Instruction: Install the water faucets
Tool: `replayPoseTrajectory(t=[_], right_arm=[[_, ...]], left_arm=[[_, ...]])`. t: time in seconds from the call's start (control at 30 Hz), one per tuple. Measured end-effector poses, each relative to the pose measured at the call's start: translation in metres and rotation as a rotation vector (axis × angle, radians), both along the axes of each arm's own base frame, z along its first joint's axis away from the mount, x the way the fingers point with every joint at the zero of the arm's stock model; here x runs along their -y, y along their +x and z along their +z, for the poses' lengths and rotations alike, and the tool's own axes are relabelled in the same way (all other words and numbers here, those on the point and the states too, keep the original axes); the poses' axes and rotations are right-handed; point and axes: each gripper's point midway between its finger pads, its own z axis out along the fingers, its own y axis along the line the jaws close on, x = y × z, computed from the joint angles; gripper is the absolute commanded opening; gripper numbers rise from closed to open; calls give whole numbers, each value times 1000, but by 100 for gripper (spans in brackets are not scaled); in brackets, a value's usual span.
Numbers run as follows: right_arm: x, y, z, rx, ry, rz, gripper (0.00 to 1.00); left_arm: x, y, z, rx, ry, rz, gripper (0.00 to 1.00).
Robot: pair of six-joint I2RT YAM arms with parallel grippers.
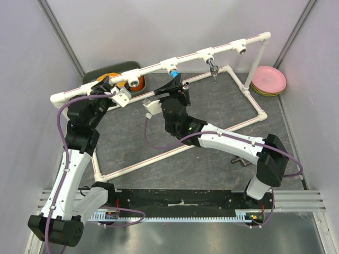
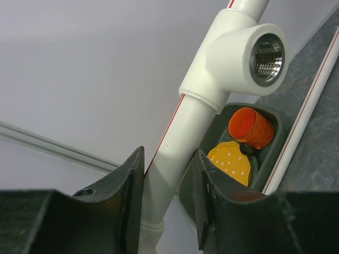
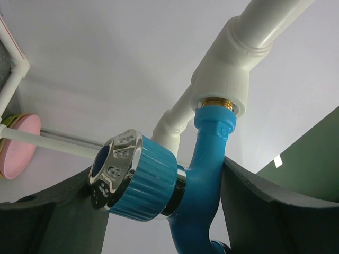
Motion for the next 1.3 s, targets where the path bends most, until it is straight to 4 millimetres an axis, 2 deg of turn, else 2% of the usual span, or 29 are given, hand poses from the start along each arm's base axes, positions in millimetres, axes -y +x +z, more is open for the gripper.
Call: replayPoseTrajectory(t=[0.1,0.13,0.2,0.43,0.7,0.97,1.03,1.07,1.1,1.17,1.2,1.23,1.3], right_arm=[[-1,1,0,8,5,-4,31],[-1,1,0,11,8,-7,23],[-1,1,0,11,19,-8,19],[-1,1,-1,-39,106,-11,16],[-6,-1,-11,-110,391,33,14],[-24,-10,-9,-251,903,203,15],[-33,-13,5,-263,1113,267,20],[-35,-14,22,-239,1269,299,25],[-29,-13,40,-205,1404,316,34],[3,-6,69,-122,1580,303,45],[20,-2,82,-75,1646,293,54],[34,1,92,-40,1689,287,57],[43,-1,105,-23,1720,304,64]], left_arm=[[0,0,0,2,0,1,2],[0,0,0,1,0,2,2],[-1,1,0,1,0,3,2],[-1,1,0,2,0,3,2],[1,0,-1,-2,0,-5,2],[6,-2,-3,-14,-8,-28,2],[7,-2,-3,-14,-10,-33,2],[6,-2,-2,-13,-9,-32,2],[5,-2,-2,-11,-10,-27,2],[2,-1,0,-5,-11,-16,2],[2,-1,0,-3,-11,-16,2],[2,-1,0,-3,-11,-15,2],[2,-1,0,-2,-11,-14,2]])
